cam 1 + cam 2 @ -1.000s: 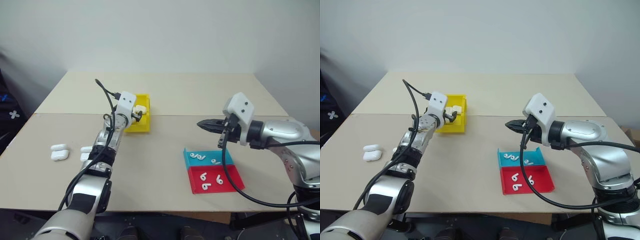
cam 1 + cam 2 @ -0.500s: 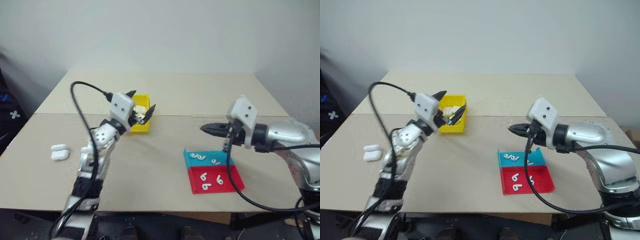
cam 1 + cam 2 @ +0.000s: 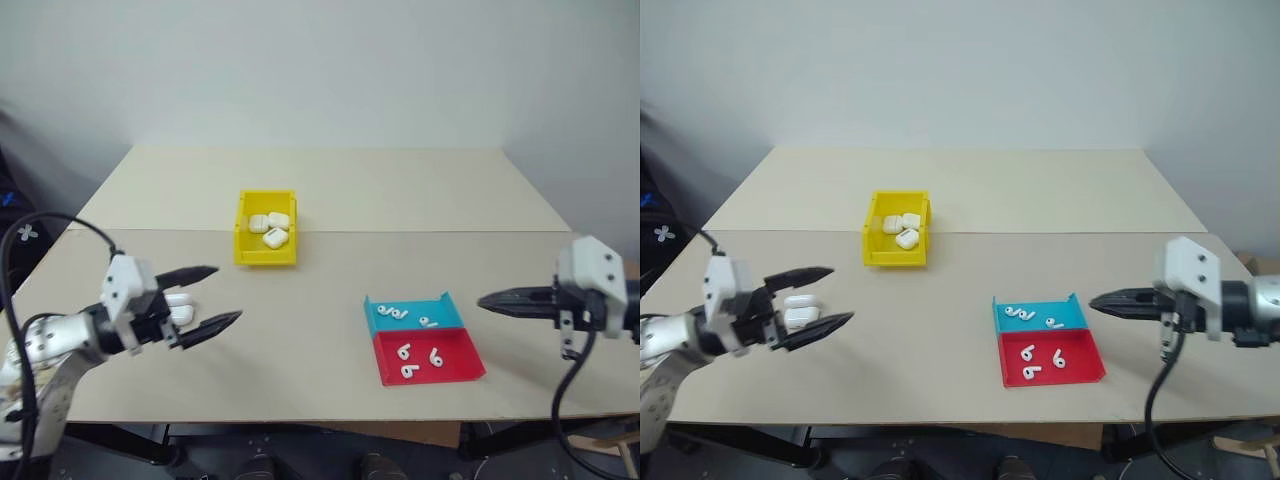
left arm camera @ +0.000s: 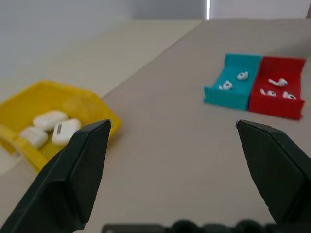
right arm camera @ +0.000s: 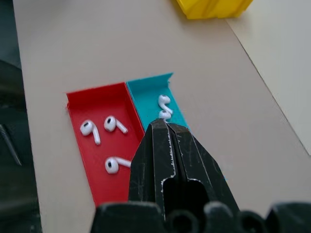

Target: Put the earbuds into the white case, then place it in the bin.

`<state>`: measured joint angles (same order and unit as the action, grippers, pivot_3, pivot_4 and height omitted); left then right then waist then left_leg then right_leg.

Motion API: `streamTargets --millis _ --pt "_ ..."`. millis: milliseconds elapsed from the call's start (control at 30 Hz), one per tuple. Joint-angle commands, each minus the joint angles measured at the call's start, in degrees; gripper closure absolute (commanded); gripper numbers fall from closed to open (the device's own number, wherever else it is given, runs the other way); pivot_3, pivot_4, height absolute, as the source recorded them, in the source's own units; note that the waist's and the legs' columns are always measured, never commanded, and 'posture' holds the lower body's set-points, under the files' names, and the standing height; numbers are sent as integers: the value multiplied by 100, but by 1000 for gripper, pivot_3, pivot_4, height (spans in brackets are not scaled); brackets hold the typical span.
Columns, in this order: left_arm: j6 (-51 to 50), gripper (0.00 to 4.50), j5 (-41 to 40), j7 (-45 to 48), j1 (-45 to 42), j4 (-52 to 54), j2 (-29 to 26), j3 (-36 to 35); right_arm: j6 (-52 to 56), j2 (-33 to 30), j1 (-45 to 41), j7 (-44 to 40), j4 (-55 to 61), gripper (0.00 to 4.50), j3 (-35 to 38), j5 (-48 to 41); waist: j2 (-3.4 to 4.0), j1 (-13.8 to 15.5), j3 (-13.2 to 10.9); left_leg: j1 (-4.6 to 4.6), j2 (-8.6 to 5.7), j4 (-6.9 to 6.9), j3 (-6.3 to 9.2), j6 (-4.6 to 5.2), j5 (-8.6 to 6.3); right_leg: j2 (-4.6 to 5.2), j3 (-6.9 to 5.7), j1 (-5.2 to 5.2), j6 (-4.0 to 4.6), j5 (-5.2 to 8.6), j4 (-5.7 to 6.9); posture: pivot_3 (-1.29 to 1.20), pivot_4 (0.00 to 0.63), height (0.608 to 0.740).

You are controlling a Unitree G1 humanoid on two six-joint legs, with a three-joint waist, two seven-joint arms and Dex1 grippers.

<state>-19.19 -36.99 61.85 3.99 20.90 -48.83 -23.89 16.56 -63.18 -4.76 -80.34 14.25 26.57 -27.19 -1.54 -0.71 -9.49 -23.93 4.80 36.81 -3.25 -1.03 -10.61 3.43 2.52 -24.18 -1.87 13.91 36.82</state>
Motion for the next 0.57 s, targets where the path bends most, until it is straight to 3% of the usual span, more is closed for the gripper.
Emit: streamTargets --millis 33,267,567 --pt "-70 16 -159 474 473 192 -360 -687 -636 -186 328 -498 -154 4500 684 74 0 6 0 1 1 0 0 0 0 0 0 0 1 1 1 0 150 740" --pt "-570 16 -696 767 805 307 -688 -1632 -1405 -22 578 -804 -343 4500 876 -34 2 0 1 21 4 0 -7 -4 0 2 3 6 3 1 4 0 150 740" --pt "-501 16 -544 828 1001 529 -645 -1806 -1892 -47 359 -641 -612 4500 337 104 1 -5 1 18 5 -4 -13 -3 0 1 8 2 9 4 3 0 150 740"
